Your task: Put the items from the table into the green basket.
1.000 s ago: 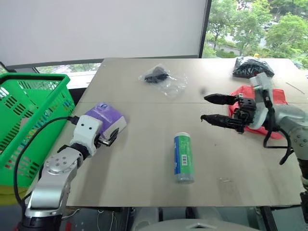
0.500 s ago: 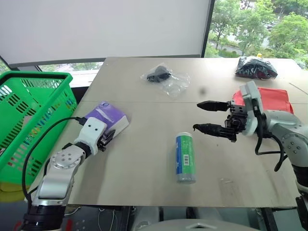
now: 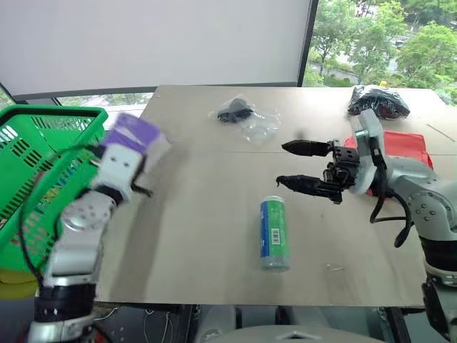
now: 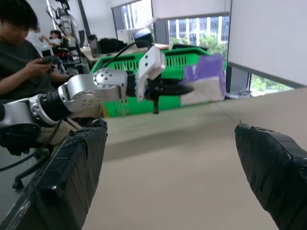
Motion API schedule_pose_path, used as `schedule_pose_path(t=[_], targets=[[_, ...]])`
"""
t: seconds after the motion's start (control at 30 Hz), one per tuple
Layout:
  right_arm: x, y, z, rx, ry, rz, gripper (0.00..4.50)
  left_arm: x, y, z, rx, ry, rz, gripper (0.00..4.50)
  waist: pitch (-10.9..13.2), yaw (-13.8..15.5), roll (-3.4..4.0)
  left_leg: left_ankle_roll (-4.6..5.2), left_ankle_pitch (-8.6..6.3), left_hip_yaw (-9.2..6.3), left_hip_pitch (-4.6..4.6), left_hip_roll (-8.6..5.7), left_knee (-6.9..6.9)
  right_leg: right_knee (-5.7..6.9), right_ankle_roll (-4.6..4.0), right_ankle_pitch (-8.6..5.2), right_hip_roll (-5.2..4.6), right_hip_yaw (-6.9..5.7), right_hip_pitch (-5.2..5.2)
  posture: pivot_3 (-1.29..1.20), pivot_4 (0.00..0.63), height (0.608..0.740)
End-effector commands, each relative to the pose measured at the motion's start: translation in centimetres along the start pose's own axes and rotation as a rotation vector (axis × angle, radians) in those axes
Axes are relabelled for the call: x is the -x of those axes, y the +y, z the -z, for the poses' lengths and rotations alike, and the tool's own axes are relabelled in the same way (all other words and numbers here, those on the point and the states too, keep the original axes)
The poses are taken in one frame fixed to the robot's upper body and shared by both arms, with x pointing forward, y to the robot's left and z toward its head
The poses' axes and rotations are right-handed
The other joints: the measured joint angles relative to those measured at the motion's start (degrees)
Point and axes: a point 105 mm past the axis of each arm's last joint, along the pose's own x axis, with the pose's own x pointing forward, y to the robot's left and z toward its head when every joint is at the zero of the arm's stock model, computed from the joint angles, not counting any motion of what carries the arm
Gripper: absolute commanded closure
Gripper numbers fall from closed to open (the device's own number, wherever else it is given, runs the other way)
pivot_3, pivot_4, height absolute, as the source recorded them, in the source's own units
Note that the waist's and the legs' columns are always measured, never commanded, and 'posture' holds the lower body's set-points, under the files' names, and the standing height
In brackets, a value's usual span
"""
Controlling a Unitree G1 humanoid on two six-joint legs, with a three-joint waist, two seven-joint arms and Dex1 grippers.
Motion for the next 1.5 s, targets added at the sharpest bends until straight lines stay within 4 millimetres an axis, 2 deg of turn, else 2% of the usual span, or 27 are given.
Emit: schedule_pose_path(t=[0.03, 0.1, 0.2, 0.33, 0.47, 0.57, 0.63, 0.77, 0.8, 0.83, 0.93, 0.97, 1.07, 1.13, 1.17, 1.27, 1.4, 1.43, 1.47, 1.5], targets=[[-1.1, 0.4, -1.6, 0.026, -0.055, -0.052, 0.00, 0.3, 5.4, -3.4, -0.137, -0.064, -0.192, 4.25, 0.0, 0.0, -0.02, 0.00, 0.00, 0.00, 0.00, -0.03, 0.00, -0.01, 0.00, 0.00, -0.04, 0.00, 0.00, 0.04, 0.000, 0.740], [-1.7, 0.3, -2.0, 0.033, -0.074, -0.069, 0.00, 0.7, 8.0, -3.8, -0.183, -0.038, -0.274, 4.25, 0.0, 0.0, -0.08, -0.01, 0.00, -0.01, -0.02, -0.04, 0.00, 0.01, 0.00, 0.00, -0.04, -0.04, -0.03, 0.04, 0.000, 0.740], [-2.3, 0.0, -2.3, 0.047, -0.098, -0.076, 0.00, 1.7, 10.3, -3.0, -0.211, 0.026, -0.335, 4.25, 0.0, 0.0, -0.08, -0.02, 0.01, -0.02, -0.02, -0.04, 0.00, 0.05, 0.00, 0.00, -0.04, -0.05, -0.06, 0.05, 0.000, 0.740], [-2.9, -0.4, -3.0, 0.081, -0.153, -0.063, 0.00, 3.5, 12.5, -0.6, -0.232, 0.123, -0.383, 4.25, -0.1, 0.0, -0.08, -0.09, 0.05, -0.02, -0.02, -0.04, -0.01, 0.04, -0.01, 0.00, -0.06, -0.06, -0.07, 0.06, 0.000, 0.740], [-3.6, -0.9, -3.4, 0.131, -0.164, -0.033, 0.00, 4.1, 13.1, 1.4, -0.186, 0.168, -0.382, 4.25, -0.2, 0.3, -0.26, -0.08, 0.05, -0.13, -0.07, -0.04, 0.00, 0.04, -0.01, -0.01, -0.11, -0.20, -0.07, 0.06, 0.000, 0.740], [-3.8, -1.2, -3.2, 0.172, -0.155, -0.011, 0.00, 3.5, 12.6, 2.9, -0.129, 0.185, -0.359, 3.18, -0.3, 0.4, -0.41, -0.09, 0.05, -0.18, -0.07, -0.07, 0.00, 0.05, -0.01, 0.00, -0.16, -0.25, -0.07, 0.05, 0.000, 0.740], [-3.8, -1.2, -3.1, 0.184, -0.150, -0.006, 0.00, 3.4, 12.6, 3.7, -0.105, 0.204, -0.366, 2.28, -0.4, 0.3, -0.50, -0.10, 0.06, -0.20, -0.07, -0.08, -0.01, 0.07, -0.02, 0.00, -0.18, -0.27, -0.06, 0.04, 0.000, 0.740], [-3.1, -1.4, -3.1, 0.192, -0.147, 0.035, 0.00, 2.8, 12.3, 3.5, -0.070, 0.167, -0.376, 0.30, -0.4, 0.1, -0.61, -0.13, 0.07, -0.20, -0.07, -0.08, 0.00, 0.09, -0.02, 0.00, -0.18, -0.27, -0.07, 0.04, 0.000, 0.740], [-2.9, -1.6, -3.0, 0.192, -0.141, 0.049, 0.00, 2.5, 11.9, 3.0, -0.063, 0.138, -0.362, 0.01, -0.5, 0.1, -0.63, -0.15, 0.08, -0.20, -0.07, -0.08, -0.01, 0.09, -0.02, 0.00, -0.18, -0.28, -0.08, 0.02, 0.000, 0.740], [-2.6, -1.7, -2.8, 0.191, -0.134, 0.062, 0.00, 2.1, 11.2, 2.3, -0.043, 0.093, -0.339, 0.01, -0.5, 0.0, -0.62, -0.16, 0.08, -0.20, -0.07, -0.08, -0.01, 0.09, -0.02, 0.00, -0.18, -0.28, -0.08, 0.02, 0.000, 0.740], [-1.0, -2.2, -1.8, 0.189, -0.079, 0.121, 0.00, 0.5, 6.0, -0.2, 0.151, -0.067, -0.121, 0.01, -0.6, 0.3, -0.65, -0.22, 0.12, -0.20, -0.11, -0.11, 0.00, 0.06, -0.02, 0.00, -0.26, -0.30, -0.08, 0.01, 0.000, 0.740], [-0.4, -2.3, -1.3, 0.182, -0.058, 0.144, 0.00, 0.4, 2.5, -1.1, 0.222, -0.108, 0.038, 0.01, -0.6, 0.2, -0.68, -0.21, 0.11, -0.20, -0.12, -0.13, 0.00, 0.06, -0.02, 0.00, -0.30, -0.31, -0.07, 0.01, 0.000, 0.740], [1.2, -2.3, 0.0, 0.164, 0.009, 0.190, 0.00, 2.6, -6.4, -2.7, 0.372, -0.143, 0.452, 0.01, -0.7, -0.1, -0.70, -0.20, 0.11, -0.14, -0.13, -0.14, 0.00, 0.04, -0.02, 0.00, -0.31, -0.25, -0.06, -0.02, 0.000, 0.740], [2.0, -1.9, 1.1, 0.162, 0.073, 0.206, 0.00, 4.4, -10.1, -3.2, 0.474, -0.115, 0.607, 0.01, -0.7, -0.7, -0.67, -0.15, 0.08, -0.04, -0.11, -0.13, 0.00, 0.01, -0.01, 0.00, -0.30, -0.16, -0.07, -0.03, 0.000, 0.740], [2.2, -1.7, 1.6, 0.163, 0.102, 0.209, 0.00, 5.1, -11.3, -3.5, 0.514, -0.107, 0.659, 0.01, -0.7, -1.7, -0.67, -0.14, 0.07, -0.03, -0.10, -0.13, 0.00, 0.02, -0.01, 0.00, -0.30, -0.15, -0.07, -0.03, 0.000, 0.740], [2.3, -0.1, 3.7, 0.116, 0.174, 0.230, 0.00, 7.7, -14.2, -4.6, 0.611, -0.100, 0.807, 0.01, -0.8, -2.4, -0.49, 0.06, -0.04, -0.01, -0.03, 0.05, 0.00, 0.07, -0.04, -0.02, -0.07, -0.18, -0.07, -0.03, 0.016, 0.740], [2.3, 1.4, 5.7, 0.049, 0.212, 0.251, 0.00, 10.3, -15.5, -4.7, 0.641, -0.055, 0.905, 0.01, -0.6, -2.7, -0.20, 0.04, -0.03, 0.08, 0.14, 0.03, 0.05, 0.32, -0.02, -0.03, -0.06, -0.05, 0.07, -0.02, 0.039, 0.740], [2.4, 1.5, 6.2, 0.039, 0.225, 0.259, 0.00, 10.9, -15.7, -4.5, 0.627, -0.042, 0.925, 0.01, -0.6, -2.8, -0.17, 0.05, -0.03, 0.08, 0.16, 0.03, 0.14, 0.35, -0.02, -0.03, -0.06, -0.05, 0.17, -0.02, 0.039, 0.740], [2.5, 1.4, 6.4, 0.035, 0.238, 0.271, 0.00, 11.2, -15.6, -4.6, 0.612, -0.036, 0.930, 0.01, -0.5, -2.8, -0.10, 0.05, -0.03, 0.08, 0.24, 0.03, 0.18, 0.36, -0.02, -0.03, -0.05, -0.04, 0.26, 0.00, 0.069, 0.740], [2.6, 1.2, 6.6, 0.031, 0.241, 0.285, 0.00, 11.4, -15.3, -4.5, 0.608, -0.027, 0.925, 0.01, 0.3, -2.7, -0.01, 0.05, -0.03, 0.08, 0.32, 0.02, 0.19, 0.33, -0.01, -0.04, -0.03, -0.05, 0.46, 0.00, 0.069, 0.740]])
